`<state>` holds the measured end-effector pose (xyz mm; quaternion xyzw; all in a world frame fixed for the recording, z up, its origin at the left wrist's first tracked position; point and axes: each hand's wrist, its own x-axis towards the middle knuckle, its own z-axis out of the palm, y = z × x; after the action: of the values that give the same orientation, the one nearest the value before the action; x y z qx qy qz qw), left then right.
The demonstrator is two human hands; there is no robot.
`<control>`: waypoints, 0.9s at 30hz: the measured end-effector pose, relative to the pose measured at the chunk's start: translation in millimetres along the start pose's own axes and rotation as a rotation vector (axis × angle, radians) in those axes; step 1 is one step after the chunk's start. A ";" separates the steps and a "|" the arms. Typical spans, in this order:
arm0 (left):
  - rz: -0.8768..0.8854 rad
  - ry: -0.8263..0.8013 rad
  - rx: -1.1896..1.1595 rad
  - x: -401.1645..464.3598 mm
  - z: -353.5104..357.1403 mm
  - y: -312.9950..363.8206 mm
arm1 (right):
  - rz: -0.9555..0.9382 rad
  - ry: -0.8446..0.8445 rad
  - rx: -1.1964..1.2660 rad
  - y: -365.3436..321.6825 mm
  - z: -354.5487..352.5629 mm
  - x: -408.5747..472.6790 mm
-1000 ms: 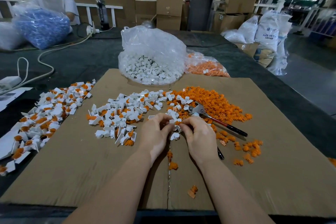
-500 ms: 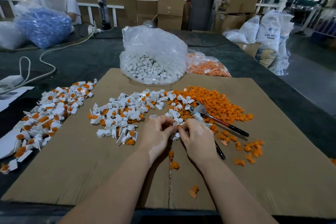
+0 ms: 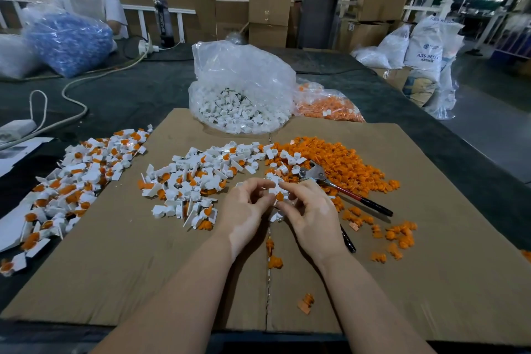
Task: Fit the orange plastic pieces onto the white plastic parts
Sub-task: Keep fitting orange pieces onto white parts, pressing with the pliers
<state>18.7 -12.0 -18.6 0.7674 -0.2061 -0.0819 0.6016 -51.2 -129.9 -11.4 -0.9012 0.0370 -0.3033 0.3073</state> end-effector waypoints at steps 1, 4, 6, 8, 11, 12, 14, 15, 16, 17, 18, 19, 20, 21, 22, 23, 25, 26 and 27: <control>0.000 -0.003 -0.006 -0.3 -0.1 0.4 | -0.006 -0.004 -0.003 0.2 0.0 0.1; 0.020 0.004 0.041 0.2 -0.8 1.5 | -0.009 -0.004 -0.016 0.8 0.5 0.3; 0.025 0.005 0.049 0.0 -0.7 1.7 | -0.012 0.001 -0.015 1.0 0.7 0.3; 0.016 0.004 0.042 0.1 -0.3 1.6 | -0.015 0.013 -0.019 1.7 0.8 0.3; 0.003 0.006 0.017 0.1 0.1 1.7 | -0.012 0.048 -0.018 2.5 1.3 0.3; 0.000 0.006 0.008 0.0 0.0 2.0 | -0.016 0.054 -0.016 2.7 1.5 0.2; 0.000 0.003 -0.009 -0.4 -0.1 2.1 | -0.019 0.052 -0.010 3.1 2.1 0.0; 0.002 0.001 -0.019 -0.8 -0.3 2.2 | -0.020 0.050 -0.008 3.3 2.1 -0.1; 0.004 0.000 -0.029 -1.0 -0.6 2.3 | -0.025 0.048 -0.008 3.2 2.2 -0.2; 0.004 0.001 -0.041 -1.3 -0.9 2.2 | -0.028 0.048 -0.008 3.2 2.1 -0.5; 0.002 0.001 -0.053 -1.6 -1.2 2.2 | -0.028 0.052 -0.005 3.3 2.1 -0.5; -0.001 -0.001 -0.065 -2.0 -1.5 2.2 | -0.027 0.054 0.006 3.2 2.0 -0.6; -0.001 -0.006 -0.074 -2.4 -1.7 2.1 | -0.025 0.052 0.024 2.7 1.6 -0.6; 0.002 -0.010 -0.077 -2.7 -1.9 1.9 | -0.025 0.042 0.043 2.2 1.3 -0.5; 0.009 -0.013 -0.078 -2.9 -2.0 1.8 | -0.029 0.027 0.058 2.1 1.1 -0.3; 0.017 -0.015 -0.080 -3.2 -2.1 2.0 | -0.033 0.012 0.061 2.0 0.8 -0.1; 0.023 -0.016 -0.082 -3.1 -2.1 2.3 | -0.035 0.003 0.050 1.8 0.4 0.2; 0.023 -0.015 -0.073 -2.7 -2.2 2.1 | -0.035 0.006 0.048 2.1 0.5 0.3; 0.024 -0.016 -0.061 -2.4 -2.2 1.8 | -0.032 0.010 0.048 2.1 0.4 0.1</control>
<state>16.9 -9.4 -16.6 0.7456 -0.2172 -0.0870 0.6240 -50.6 -131.4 -12.8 -0.8926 0.0167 -0.3135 0.3236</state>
